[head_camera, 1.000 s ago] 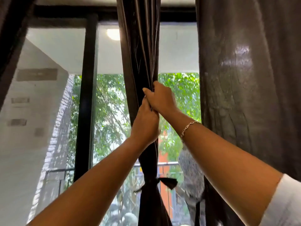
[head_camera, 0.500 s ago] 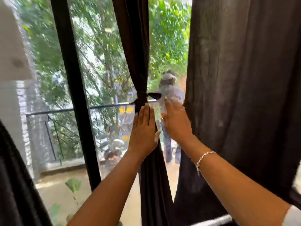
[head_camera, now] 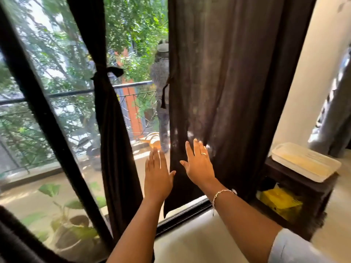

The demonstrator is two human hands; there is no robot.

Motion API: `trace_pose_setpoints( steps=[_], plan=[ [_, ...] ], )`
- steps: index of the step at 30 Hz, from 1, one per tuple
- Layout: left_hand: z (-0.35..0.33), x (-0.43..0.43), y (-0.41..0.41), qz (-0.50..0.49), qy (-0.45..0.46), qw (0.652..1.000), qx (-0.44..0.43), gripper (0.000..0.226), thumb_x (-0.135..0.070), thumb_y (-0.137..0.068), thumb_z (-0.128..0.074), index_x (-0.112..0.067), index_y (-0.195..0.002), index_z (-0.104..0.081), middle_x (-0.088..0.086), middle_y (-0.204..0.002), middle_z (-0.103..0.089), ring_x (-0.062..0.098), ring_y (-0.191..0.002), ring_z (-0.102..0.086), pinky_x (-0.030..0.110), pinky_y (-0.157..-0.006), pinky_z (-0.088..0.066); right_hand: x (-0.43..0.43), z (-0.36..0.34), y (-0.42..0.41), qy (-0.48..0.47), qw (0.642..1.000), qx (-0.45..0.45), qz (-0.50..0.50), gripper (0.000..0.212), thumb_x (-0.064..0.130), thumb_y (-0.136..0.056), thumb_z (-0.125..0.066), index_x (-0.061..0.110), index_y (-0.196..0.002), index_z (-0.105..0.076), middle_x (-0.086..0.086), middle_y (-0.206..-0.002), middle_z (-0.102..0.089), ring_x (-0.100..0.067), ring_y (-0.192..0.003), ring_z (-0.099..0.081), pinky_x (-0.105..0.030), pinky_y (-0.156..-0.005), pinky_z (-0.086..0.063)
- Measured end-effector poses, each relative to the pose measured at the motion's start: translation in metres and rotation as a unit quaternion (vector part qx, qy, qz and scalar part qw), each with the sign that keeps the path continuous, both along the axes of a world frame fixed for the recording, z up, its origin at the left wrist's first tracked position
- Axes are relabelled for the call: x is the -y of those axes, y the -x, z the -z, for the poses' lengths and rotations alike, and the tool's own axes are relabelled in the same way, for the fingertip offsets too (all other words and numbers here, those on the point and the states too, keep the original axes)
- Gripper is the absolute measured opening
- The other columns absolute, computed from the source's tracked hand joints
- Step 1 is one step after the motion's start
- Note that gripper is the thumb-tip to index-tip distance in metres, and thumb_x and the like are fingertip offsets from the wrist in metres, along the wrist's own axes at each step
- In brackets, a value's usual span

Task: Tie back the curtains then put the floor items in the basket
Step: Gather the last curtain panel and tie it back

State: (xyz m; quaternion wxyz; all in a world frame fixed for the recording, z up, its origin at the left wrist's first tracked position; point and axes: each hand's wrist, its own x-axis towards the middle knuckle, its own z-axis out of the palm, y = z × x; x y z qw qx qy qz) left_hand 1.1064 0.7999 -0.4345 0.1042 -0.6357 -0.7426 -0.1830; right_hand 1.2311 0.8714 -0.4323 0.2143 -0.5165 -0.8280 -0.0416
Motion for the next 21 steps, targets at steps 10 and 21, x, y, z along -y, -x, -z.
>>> trace_pose_setpoints(
  steps=[10, 21],
  plan=[
    [0.001, -0.07, -0.125, 0.052, 0.004, 0.999, 0.008, 0.076, -0.044, -0.096, -0.034, -0.005, -0.146, 0.007, 0.016, -0.156, 0.012, 0.029, -0.145, 0.009, 0.037, -0.117, 0.003, -0.056, 0.014, -0.135, 0.012, 0.998, 0.007, 0.068, 0.068, 0.045, -0.096, -0.034, 0.014, -0.148, -0.005, -0.019, -0.156, -0.004, -0.031, -0.145, -0.002, -0.04, -0.118, -0.004],
    [-0.004, -0.151, -0.234, 0.052, -0.007, 0.999, 0.005, 0.074, -0.044, -0.097, -0.031, -0.007, -0.146, 0.011, 0.015, -0.156, 0.015, 0.028, -0.144, 0.013, 0.038, -0.117, 0.004, -0.134, 0.003, -0.248, 0.0, 0.997, -0.009, 0.074, 0.067, 0.046, -0.096, -0.035, 0.015, -0.148, -0.008, -0.014, -0.156, -0.006, -0.028, -0.145, -0.003, -0.037, -0.118, -0.004]
  ],
)
